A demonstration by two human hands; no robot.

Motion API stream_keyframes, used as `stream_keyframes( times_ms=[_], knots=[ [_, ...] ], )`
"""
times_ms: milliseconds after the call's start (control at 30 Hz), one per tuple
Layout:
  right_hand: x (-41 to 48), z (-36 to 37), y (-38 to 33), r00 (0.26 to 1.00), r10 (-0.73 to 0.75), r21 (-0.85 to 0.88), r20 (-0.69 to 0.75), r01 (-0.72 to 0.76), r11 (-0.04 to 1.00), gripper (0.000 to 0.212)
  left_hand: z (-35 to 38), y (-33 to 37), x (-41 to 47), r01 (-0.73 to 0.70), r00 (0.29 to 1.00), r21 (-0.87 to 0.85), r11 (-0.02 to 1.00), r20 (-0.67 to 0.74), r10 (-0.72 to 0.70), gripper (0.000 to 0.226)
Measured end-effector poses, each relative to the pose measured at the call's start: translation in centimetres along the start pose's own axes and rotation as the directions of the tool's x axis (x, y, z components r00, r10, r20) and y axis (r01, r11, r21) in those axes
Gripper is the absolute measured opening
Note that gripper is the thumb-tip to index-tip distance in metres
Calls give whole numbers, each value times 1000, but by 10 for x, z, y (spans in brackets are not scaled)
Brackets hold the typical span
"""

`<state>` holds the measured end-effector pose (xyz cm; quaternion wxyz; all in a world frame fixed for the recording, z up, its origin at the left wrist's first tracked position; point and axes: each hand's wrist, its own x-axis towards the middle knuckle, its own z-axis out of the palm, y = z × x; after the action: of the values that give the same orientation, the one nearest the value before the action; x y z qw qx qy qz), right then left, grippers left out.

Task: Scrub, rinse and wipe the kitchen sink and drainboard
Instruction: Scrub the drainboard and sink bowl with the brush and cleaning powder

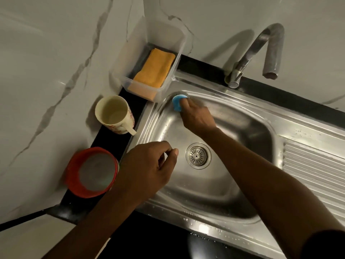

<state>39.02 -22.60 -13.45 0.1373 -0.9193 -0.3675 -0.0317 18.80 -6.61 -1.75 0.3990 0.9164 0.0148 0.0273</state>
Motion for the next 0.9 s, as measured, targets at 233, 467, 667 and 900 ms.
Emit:
stream_keyframes(
  times_ms=[233,467,667,900],
  knots=[
    [-73,-34,90,968,-40,-386,249,137,912,48,1,-13,-5,47,998,-67,997,53,-44,32],
    [-15,-8,47,974,-135,-294,182,185,938,37,3,-15,-4,60,997,-45,997,53,-58,31],
    [-27,-9,59,897,-9,-336,443,175,925,48,6,-8,5,50,998,-37,998,45,-48,32],
    [-55,-18,78,915,82,-401,394,91,912,52,12,-13,-2,64,994,-69,996,91,-58,32]
  ],
)
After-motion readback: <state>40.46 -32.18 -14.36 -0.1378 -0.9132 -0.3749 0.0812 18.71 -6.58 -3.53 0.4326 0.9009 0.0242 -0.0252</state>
